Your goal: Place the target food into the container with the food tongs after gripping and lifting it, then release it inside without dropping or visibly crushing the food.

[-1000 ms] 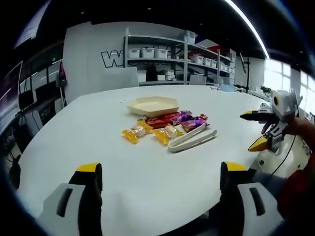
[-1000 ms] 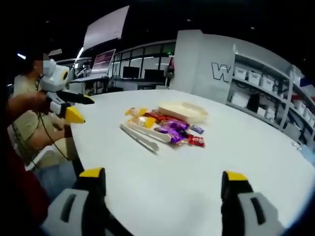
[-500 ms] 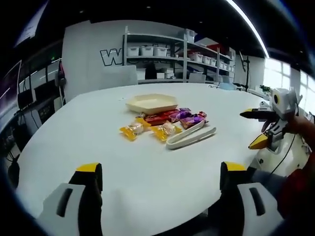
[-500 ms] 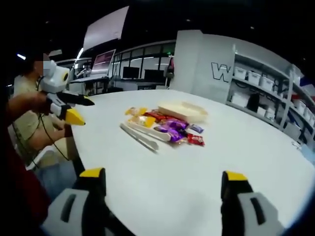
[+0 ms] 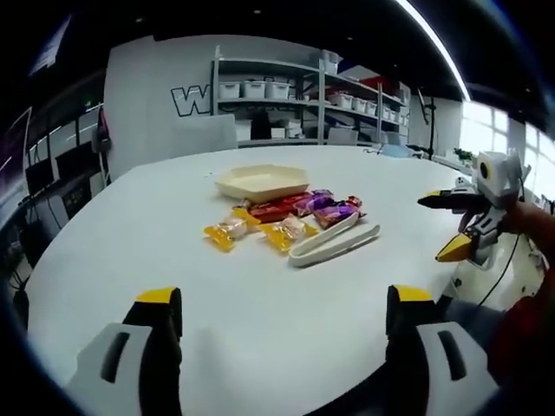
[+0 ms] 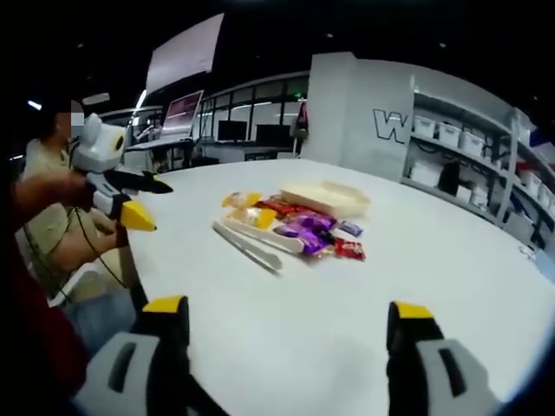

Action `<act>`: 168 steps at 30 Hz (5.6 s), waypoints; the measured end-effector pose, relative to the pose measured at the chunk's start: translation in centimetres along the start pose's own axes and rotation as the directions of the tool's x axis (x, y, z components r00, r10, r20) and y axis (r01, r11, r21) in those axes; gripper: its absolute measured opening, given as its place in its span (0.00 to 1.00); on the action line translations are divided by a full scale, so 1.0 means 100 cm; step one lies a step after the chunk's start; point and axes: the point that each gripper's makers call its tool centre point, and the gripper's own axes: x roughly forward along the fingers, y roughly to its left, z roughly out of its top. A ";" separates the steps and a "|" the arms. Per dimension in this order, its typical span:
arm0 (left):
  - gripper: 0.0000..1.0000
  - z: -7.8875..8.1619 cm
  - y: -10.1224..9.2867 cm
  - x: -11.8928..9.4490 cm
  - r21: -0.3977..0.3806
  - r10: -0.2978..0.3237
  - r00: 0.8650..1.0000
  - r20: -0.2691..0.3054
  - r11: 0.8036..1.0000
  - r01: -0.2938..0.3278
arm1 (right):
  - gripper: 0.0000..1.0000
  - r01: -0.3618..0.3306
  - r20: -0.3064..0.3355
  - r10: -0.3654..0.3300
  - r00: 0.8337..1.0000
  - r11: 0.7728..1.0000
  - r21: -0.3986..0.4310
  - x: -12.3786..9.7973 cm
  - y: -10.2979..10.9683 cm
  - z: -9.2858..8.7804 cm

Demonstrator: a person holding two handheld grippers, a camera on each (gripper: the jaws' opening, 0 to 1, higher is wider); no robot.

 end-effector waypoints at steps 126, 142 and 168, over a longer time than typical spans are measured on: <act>0.32 -0.007 -0.042 0.060 0.182 -0.221 0.972 -0.073 0.956 0.231 | 0.00 -0.352 -0.084 0.342 0.936 0.916 -0.192 0.051 0.054 0.001; 0.49 0.003 -0.054 0.063 0.130 -0.364 0.932 0.000 0.924 0.361 | 0.00 -0.507 0.001 0.511 0.860 0.854 -0.118 0.030 0.070 0.010; 0.61 0.074 -0.113 0.015 -0.186 -0.692 0.627 0.357 0.606 0.774 | 0.00 -0.747 0.367 0.689 0.625 0.664 0.026 -0.028 0.091 0.089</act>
